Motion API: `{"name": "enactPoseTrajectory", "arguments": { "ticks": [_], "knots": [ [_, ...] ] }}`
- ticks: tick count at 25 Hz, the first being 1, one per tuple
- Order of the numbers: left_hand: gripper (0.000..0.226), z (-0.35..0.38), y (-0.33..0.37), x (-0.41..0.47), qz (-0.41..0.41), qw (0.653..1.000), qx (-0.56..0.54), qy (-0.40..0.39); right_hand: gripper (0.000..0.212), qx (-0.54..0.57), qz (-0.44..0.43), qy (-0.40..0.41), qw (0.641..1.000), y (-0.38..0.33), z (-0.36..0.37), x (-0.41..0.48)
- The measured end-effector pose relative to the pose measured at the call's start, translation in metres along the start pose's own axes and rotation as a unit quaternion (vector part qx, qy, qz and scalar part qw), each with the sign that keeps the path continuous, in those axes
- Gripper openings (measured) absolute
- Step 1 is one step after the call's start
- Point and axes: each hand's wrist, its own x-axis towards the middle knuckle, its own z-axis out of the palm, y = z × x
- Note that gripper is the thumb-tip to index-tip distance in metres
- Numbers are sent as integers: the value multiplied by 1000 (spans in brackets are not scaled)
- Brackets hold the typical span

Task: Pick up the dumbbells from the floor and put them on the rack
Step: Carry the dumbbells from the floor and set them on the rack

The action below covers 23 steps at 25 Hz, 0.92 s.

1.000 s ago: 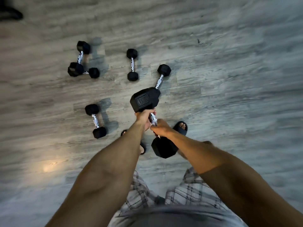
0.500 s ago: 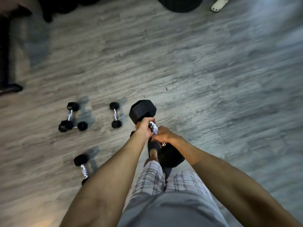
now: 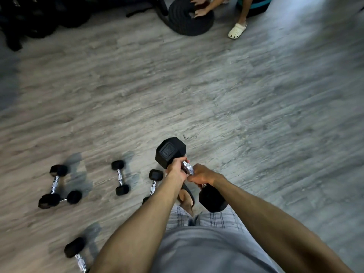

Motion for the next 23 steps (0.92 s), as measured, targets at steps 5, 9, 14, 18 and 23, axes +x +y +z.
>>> {"name": "enactPoseTrajectory", "arguments": {
  "ticks": [5, 9, 14, 18, 23],
  "knots": [
    [13, 64, 89, 25, 9, 1000, -4, 2, 9, -16, -9, -4, 1000, -57, -79, 51],
    [12, 108, 147, 48, 18, 1000, -14, 7, 8, -17, -18, -26, 999, -93, -134, 96],
    [12, 192, 247, 88, 16, 999, -31, 15, 7, -13, -37, -39, 998, -155, -242, 172],
    [12, 249, 318, 106, 1, 999, -38, 16, 11, -44, -44, -56, 997, -203, -316, 214],
    [10, 314, 412, 143, 1, 996, -84, 26, 11, -114, -48, -74, 990, -274, -407, 276]
  ]
}}
